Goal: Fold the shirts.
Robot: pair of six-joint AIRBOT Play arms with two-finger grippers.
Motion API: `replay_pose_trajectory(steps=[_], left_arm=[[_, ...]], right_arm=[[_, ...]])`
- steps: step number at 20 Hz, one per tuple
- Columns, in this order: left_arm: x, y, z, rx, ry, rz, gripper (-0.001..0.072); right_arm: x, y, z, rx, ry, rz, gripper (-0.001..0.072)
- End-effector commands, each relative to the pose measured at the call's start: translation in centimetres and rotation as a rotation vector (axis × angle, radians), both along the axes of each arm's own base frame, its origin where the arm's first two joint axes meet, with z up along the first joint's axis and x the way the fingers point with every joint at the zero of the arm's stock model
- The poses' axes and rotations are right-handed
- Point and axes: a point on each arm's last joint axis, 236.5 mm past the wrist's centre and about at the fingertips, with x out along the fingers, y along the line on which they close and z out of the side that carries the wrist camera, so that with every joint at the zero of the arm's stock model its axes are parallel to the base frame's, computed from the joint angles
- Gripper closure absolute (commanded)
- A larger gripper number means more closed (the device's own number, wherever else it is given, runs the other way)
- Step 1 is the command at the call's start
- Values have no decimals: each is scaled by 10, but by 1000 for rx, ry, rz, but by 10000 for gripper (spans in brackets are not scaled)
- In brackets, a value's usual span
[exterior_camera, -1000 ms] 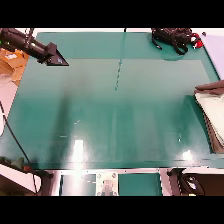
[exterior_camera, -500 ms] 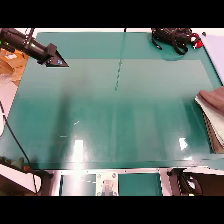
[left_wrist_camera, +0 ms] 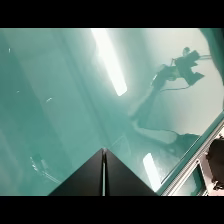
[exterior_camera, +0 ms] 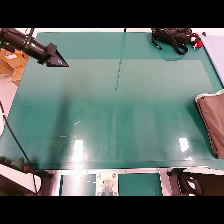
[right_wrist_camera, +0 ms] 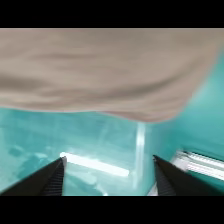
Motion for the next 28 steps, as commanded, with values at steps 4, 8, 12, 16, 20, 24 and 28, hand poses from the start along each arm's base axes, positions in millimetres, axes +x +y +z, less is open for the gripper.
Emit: replay_pose_trajectory(steps=[4, 8, 12, 16, 20, 24, 28], left_arm=[[1, -2, 24, -20, -39, 58, 683], [-22, 5, 47, 72, -82, 98, 682], [-73, -3, 31, 202, -47, 83, 683], [-139, -26, -19, 206, 42, 93, 682], [-191, -28, -86, 210, 148, 160, 682], [-210, -21, -120, 243, 228, 167, 681], [-210, -21, -119, 242, 227, 167, 681]], right_arm=[[155, 34, 55, -114, -428, 251, 692], [231, 122, 68, -164, -530, 576, 693], [233, 235, 40, -98, -547, 871, 694], [178, 312, -4, -93, -558, 973, 694], [139, 348, -38, -117, -579, 1062, 693], [129, 359, -45, -99, -572, 1109, 693], [129, 359, -45, -99, -572, 1109, 693]])
